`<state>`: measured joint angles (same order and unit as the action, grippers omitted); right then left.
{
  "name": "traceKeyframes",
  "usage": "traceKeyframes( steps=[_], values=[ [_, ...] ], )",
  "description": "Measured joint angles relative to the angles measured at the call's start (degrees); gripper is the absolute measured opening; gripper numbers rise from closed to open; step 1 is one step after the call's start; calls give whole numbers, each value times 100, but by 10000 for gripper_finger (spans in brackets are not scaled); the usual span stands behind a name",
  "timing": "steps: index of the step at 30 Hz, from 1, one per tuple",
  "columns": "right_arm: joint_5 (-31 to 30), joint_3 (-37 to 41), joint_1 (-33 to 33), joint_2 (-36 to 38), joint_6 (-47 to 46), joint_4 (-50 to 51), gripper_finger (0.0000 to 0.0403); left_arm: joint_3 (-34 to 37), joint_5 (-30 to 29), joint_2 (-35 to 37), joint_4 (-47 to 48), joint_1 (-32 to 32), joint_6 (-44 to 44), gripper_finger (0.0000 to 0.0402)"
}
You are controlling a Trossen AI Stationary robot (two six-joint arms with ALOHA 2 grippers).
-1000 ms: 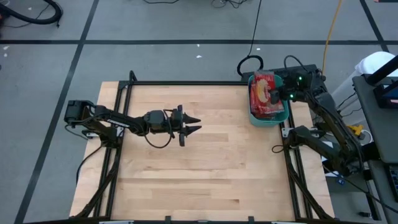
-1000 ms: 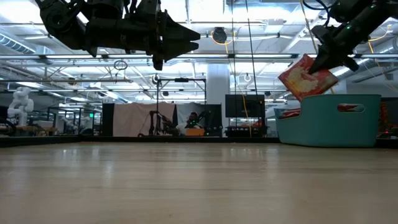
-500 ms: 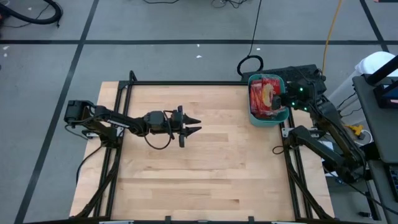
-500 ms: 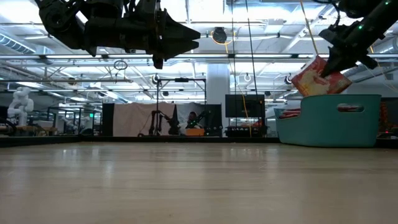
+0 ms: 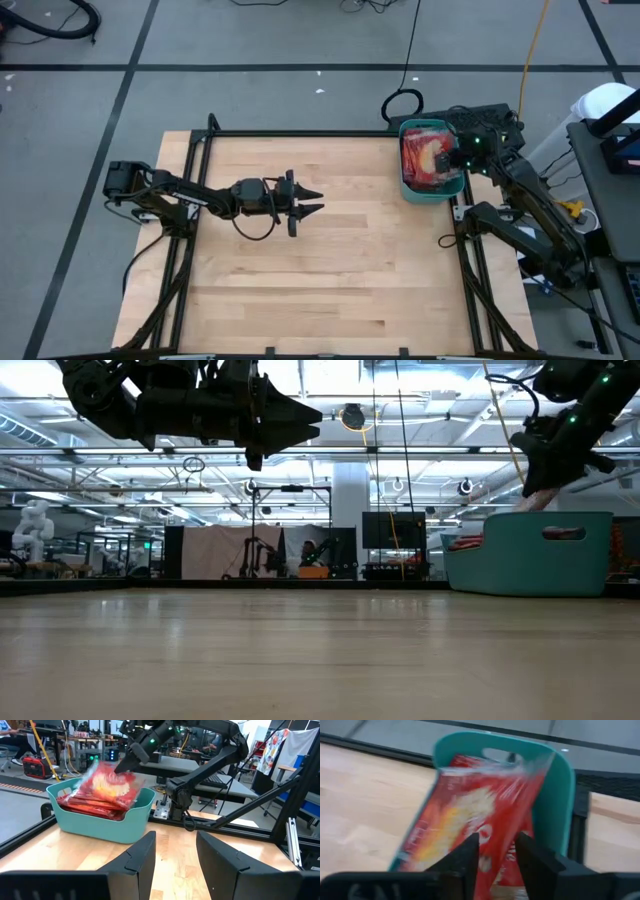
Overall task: Sort popcorn bags into baskets
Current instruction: Put the red popcorn bag into the green bin
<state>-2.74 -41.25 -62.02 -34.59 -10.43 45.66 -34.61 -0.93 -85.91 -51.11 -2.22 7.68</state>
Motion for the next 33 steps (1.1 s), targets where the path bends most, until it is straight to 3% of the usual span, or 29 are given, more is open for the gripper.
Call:
traceKeyframes(
  steps=[5,7,12,15,21,27,33],
  values=[
    [-639,2,0,-73,85,42,154,0,0,0,0,0,2,145],
    [-612,2,-4,-65,118,-36,160,0,0,0,0,0,2,145],
    [765,2,239,44,-243,-225,153,0,-2,0,-2,0,-2,145],
    [857,120,644,52,-702,-224,137,0,-2,0,-4,0,-26,145],
    [-80,794,1413,27,-1171,-220,97,0,-2,0,-2,0,0,145],
    [-999,852,1565,-160,-1288,-428,70,0,-17,0,-7,-7,115,145],
    [-1236,850,1563,-386,-1010,-943,61,0,-59,0,-15,-11,266,145]
  ],
)
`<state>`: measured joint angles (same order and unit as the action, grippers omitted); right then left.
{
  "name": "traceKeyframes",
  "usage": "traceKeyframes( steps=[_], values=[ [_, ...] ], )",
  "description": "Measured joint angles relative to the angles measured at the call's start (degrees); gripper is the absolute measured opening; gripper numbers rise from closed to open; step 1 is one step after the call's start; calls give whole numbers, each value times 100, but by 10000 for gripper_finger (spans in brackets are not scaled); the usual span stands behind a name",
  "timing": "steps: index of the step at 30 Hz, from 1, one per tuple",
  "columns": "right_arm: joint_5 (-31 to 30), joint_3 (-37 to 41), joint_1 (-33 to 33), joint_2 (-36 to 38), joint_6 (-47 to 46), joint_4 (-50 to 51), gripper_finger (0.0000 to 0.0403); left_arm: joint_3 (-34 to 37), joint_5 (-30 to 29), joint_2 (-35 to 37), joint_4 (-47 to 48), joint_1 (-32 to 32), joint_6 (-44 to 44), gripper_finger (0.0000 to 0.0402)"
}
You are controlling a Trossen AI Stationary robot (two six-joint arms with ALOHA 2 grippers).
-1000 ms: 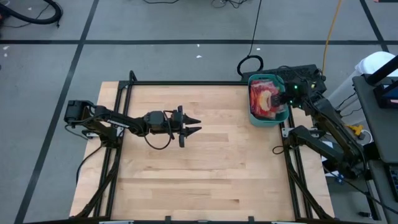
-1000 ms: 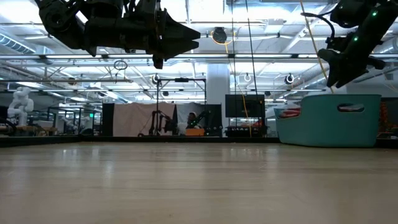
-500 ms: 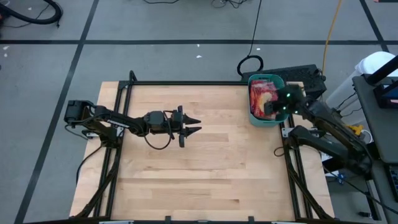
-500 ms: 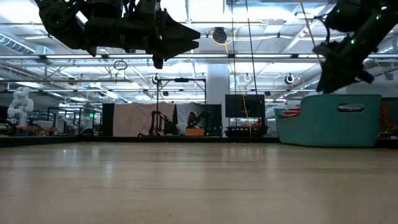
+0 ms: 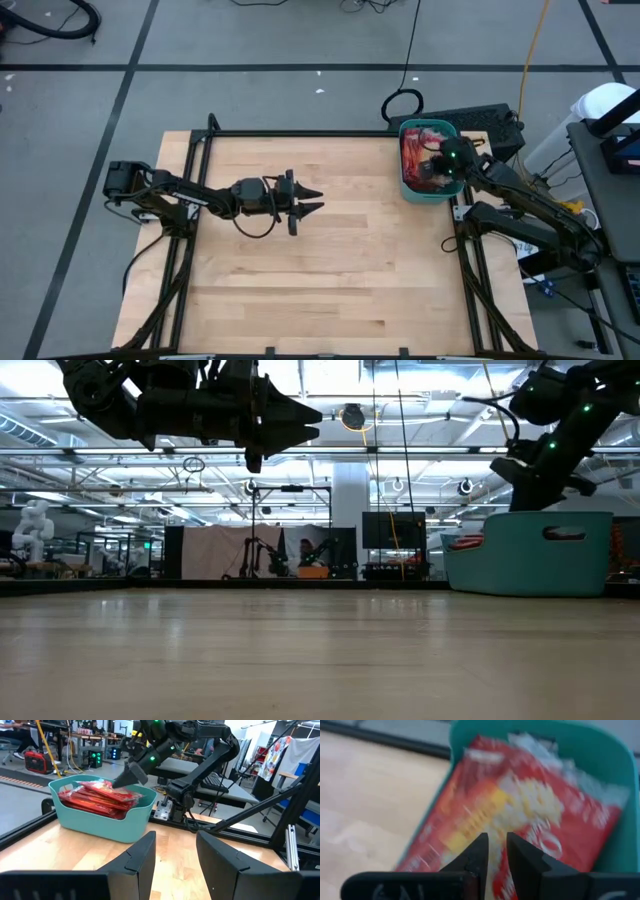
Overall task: Sort popcorn bags into baskets
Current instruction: Put the red popcorn bag into the green bin, then return to Home Position
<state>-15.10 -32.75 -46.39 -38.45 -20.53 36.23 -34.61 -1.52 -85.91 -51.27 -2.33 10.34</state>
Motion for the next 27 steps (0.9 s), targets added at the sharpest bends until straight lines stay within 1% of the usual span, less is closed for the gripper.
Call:
traceKeyframes(
  steps=[4,6,9,12,14,16,18,22,23,24,27],
  values=[
    [85,0,7,12,175,-525,61,-2,0,0,0,0,28,145],
    [320,-2,66,61,260,-685,61,-2,-1,0,6,0,-79,145],
    [856,-2,335,151,334,-981,61,-2,-7,0,20,0,-434,145],
    [1239,-2,952,156,394,-1423,61,-2,-8,15,25,0,-822,145],
    [1193,34,1532,127,558,-1877,61,-2,-7,76,42,0,-788,145],
    [998,161,2120,95,837,-2433,61,-7,24,218,178,22,-688,140],
    [924,376,2604,52,1178,-3097,61,-7,85,445,534,41,-821,119],
    [927,951,3376,-88,1760,-4488,52,66,98,1015,1305,112,-1137,32],
    [928,1113,3499,-128,1880,-4845,46,102,97,1141,1386,122,-1159,17],
    [921,1278,3602,-172,2020,-5188,38,156,98,1273,1464,128,-1164,10],
    [917,1729,3769,-306,2496,-6185,9,360,66,1623,1742,140,-1135,10]
  ],
)
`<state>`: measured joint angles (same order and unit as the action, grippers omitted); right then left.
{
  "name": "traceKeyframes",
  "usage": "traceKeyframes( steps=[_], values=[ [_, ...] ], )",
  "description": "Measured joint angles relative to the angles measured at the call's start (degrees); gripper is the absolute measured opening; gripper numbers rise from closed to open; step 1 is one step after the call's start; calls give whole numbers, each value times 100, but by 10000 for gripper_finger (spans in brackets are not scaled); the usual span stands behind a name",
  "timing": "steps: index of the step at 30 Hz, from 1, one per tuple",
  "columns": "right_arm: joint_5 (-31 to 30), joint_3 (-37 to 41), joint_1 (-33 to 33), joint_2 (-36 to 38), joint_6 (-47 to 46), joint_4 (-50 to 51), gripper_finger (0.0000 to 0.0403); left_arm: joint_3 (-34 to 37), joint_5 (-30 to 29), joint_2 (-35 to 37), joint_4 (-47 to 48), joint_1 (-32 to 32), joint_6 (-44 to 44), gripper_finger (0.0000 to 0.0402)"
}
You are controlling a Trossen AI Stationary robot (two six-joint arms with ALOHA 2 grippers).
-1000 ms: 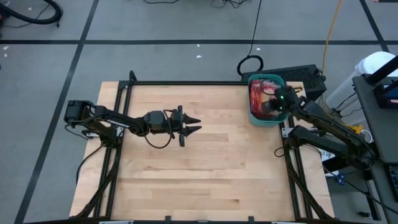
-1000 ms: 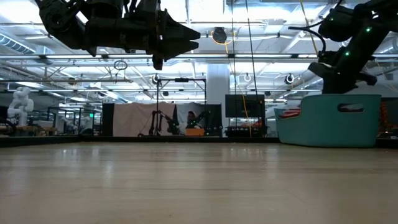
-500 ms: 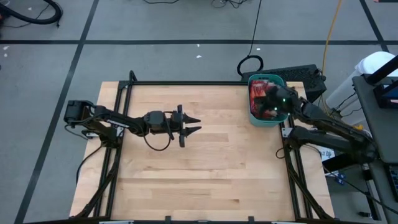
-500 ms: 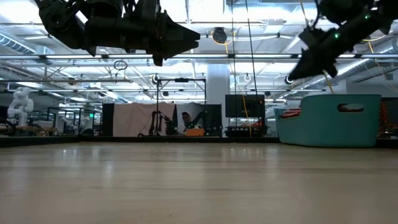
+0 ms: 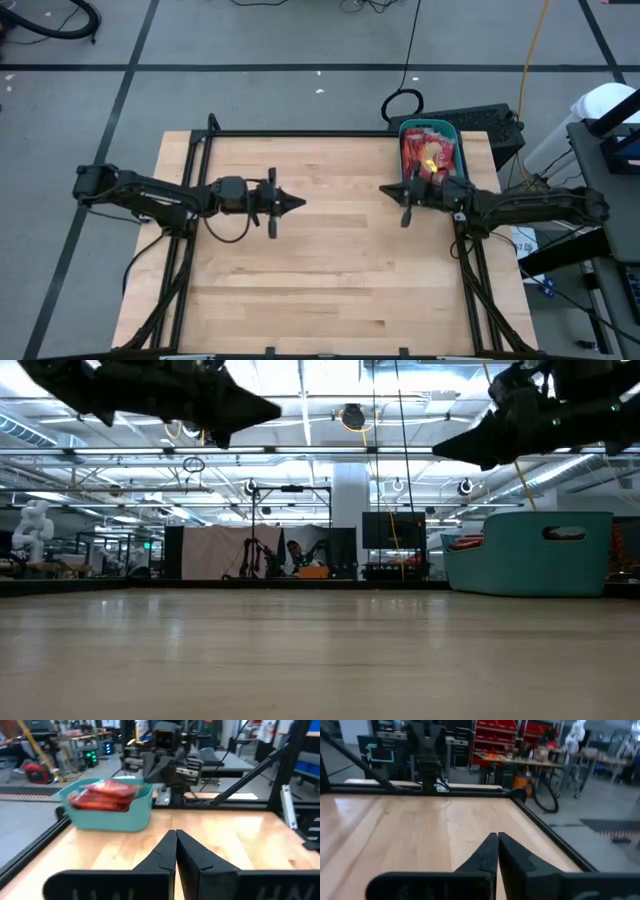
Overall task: Sort popcorn bags into baskets
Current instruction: Return to Home Position
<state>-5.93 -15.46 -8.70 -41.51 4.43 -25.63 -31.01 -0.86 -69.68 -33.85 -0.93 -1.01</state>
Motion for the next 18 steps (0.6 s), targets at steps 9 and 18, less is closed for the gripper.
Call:
traceKeyframes(
  steps=[9,18],
  values=[
    [-1,605,21,-171,257,-753,1,1118,-992,877,122,297,121,3],
    [442,1067,21,-171,384,-917,1,1808,-1229,1316,72,406,210,3]
  ],
)
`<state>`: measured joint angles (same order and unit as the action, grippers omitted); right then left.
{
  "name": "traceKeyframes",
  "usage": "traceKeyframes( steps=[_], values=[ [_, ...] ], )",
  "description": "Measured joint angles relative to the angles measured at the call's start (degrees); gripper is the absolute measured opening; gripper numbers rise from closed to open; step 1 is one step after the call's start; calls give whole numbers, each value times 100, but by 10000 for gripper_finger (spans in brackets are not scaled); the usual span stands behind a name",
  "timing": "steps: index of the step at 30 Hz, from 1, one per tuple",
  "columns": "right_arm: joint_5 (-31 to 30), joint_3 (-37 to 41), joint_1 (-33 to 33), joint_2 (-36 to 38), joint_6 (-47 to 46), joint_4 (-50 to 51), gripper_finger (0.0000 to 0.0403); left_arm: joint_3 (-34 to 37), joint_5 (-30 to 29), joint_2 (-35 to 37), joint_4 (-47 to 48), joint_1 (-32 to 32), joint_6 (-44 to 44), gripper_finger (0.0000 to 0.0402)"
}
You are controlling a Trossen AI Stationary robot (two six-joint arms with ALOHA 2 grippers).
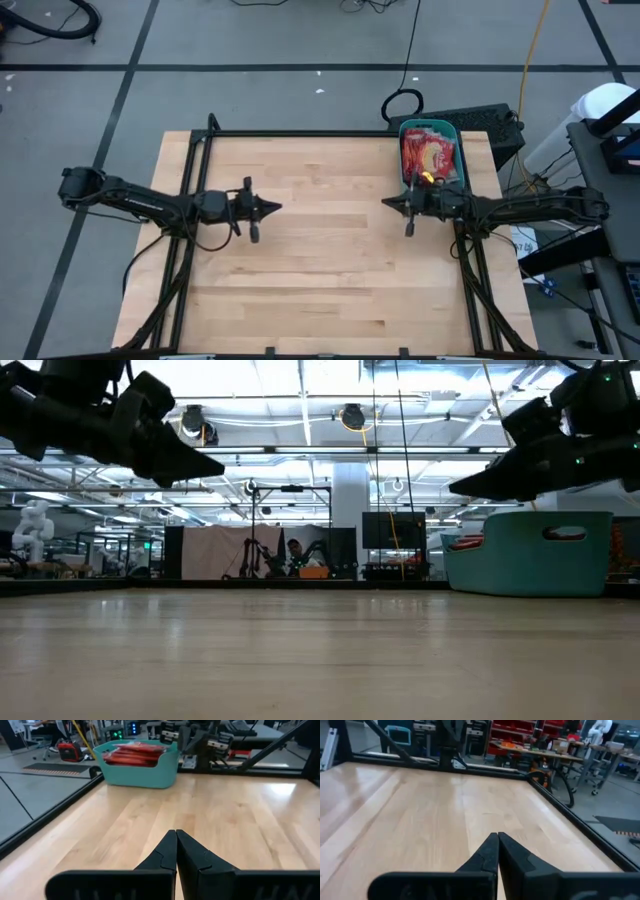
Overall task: Sort popcorn bags into baskets
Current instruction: Return to Home Position
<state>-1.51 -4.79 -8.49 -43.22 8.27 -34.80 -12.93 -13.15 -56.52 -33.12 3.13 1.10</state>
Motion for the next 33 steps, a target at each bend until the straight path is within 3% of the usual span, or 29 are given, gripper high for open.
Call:
traceKeyframes(
  steps=[5,13,18,24,33],
  values=[
    [192,292,0,7,40,-492,0,194,-48,140,-4,7,-54,3],
    [222,375,104,52,-72,-396,0,314,-212,328,-7,40,18,3],
    [117,384,551,197,-107,-404,0,546,-658,583,-5,223,232,3],
    [-746,388,1412,231,-182,-170,0,645,-998,754,-4,502,342,3],
    [-585,393,1596,711,-131,363,0,645,-1246,757,-9,722,313,3]
  ],
)
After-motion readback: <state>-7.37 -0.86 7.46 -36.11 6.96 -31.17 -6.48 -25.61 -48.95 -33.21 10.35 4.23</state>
